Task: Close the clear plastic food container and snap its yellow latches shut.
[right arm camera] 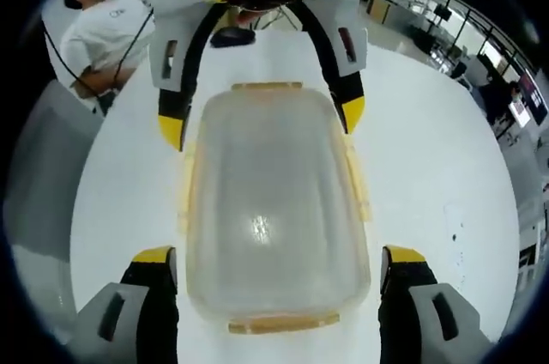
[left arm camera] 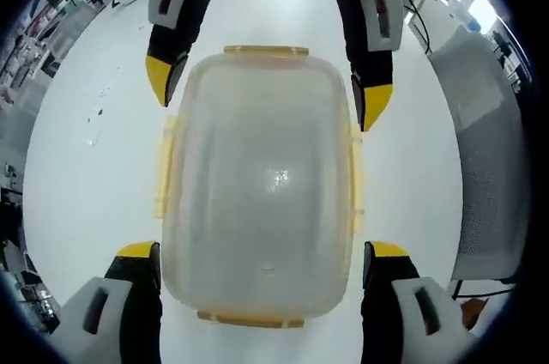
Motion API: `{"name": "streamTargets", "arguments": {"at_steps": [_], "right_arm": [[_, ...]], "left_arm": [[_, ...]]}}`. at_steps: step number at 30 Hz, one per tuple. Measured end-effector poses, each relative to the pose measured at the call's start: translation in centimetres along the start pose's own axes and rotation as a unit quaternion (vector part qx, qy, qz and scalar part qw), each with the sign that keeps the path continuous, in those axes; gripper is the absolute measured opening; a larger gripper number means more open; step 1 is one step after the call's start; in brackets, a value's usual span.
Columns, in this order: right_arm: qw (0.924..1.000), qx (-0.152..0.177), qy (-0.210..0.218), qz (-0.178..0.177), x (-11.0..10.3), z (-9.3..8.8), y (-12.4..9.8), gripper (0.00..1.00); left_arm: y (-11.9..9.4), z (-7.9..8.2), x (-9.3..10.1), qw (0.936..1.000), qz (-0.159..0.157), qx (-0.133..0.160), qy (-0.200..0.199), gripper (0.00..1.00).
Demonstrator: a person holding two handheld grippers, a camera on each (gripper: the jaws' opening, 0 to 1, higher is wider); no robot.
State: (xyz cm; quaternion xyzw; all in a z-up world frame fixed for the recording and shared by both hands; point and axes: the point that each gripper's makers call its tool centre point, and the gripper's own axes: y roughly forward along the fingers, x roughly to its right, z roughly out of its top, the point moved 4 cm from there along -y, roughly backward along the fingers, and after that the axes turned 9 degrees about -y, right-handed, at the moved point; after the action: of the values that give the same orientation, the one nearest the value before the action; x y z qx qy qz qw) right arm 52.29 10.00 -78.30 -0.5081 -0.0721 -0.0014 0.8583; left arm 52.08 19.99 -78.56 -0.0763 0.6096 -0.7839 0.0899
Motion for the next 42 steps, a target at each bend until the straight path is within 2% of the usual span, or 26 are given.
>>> {"name": "streamTargets", "arguments": {"at_steps": [6, 10, 15, 20, 24, 30, 38, 42], "right_arm": [[0.9998, 0.011, 0.014, -0.007, -0.2, -0.1, -0.5, 0.98], [0.9987, 0.034, 0.034, -0.018, 0.0, -0.2, -0.9, 0.98], [0.9977, 0.048, 0.039, -0.028, -0.3, -0.3, -1.3, 0.98], [0.9946, 0.072, 0.059, -0.045, -0.1, -0.2, -1.6, 1.00], [0.9935, 0.077, 0.067, -0.051, -0.1, -0.4, -1.9, 1.00], [0.9870, 0.104, 0.103, -0.067, -0.2, -0.7, -2.5, 1.00], [0.9838, 0.114, 0.118, -0.073, -0.8, -0.8, -2.6, 1.00], [0.9804, 0.126, 0.128, -0.080, -1.0, -0.5, -2.9, 1.00]], "left_arm": [[-0.7, -0.7, -0.1, 0.9999, 0.010, 0.008, -0.005, 0.99], [-0.9, -0.9, -0.2, 0.9983, 0.014, 0.042, -0.036, 0.99], [-1.1, -1.7, -0.1, 0.9967, 0.018, 0.057, -0.054, 0.99], [-1.2, -2.1, 0.0, 0.9955, 0.025, 0.070, -0.059, 0.99], [-1.4, -2.2, -0.1, 0.9927, 0.030, 0.087, -0.077, 0.99], [-1.6, -3.2, 0.1, 0.9890, 0.030, 0.099, -0.107, 0.99], [-1.7, -4.1, 0.7, 0.9842, 0.035, 0.113, -0.132, 0.99], [-1.6, -4.8, 1.0, 0.9844, 0.038, 0.110, -0.132, 0.99]]}}
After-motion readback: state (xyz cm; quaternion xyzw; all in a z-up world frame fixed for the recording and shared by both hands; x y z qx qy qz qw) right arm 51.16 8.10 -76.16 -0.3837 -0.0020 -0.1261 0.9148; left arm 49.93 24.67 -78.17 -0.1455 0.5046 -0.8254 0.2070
